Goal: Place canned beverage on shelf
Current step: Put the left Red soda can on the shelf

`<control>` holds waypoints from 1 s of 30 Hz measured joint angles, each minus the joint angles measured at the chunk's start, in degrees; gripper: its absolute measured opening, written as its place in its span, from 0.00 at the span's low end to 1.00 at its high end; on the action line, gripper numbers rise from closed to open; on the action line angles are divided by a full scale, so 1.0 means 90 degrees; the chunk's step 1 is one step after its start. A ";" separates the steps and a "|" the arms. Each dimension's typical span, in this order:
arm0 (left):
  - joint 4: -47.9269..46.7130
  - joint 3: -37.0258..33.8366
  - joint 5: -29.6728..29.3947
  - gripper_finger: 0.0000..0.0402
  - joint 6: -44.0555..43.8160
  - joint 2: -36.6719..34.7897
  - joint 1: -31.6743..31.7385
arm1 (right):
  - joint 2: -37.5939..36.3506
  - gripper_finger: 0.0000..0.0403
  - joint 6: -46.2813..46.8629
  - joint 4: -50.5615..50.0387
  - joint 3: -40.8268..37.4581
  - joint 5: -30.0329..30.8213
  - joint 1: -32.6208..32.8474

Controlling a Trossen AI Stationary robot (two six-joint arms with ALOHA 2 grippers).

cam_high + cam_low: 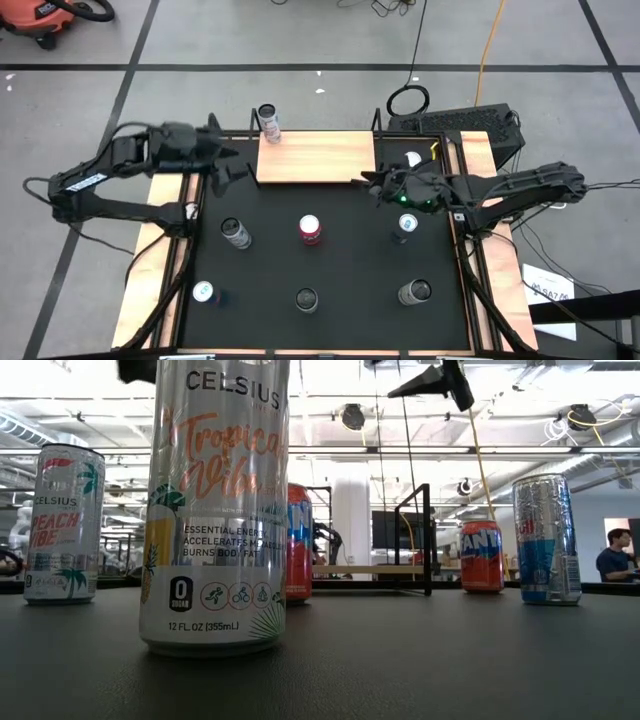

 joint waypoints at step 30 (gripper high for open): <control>0.3027 -0.0504 -0.0290 0.82 0.0330 0.3131 -0.1962 | -0.0100 0.73 -0.0175 -0.1406 -0.0007 -0.0860 0.0383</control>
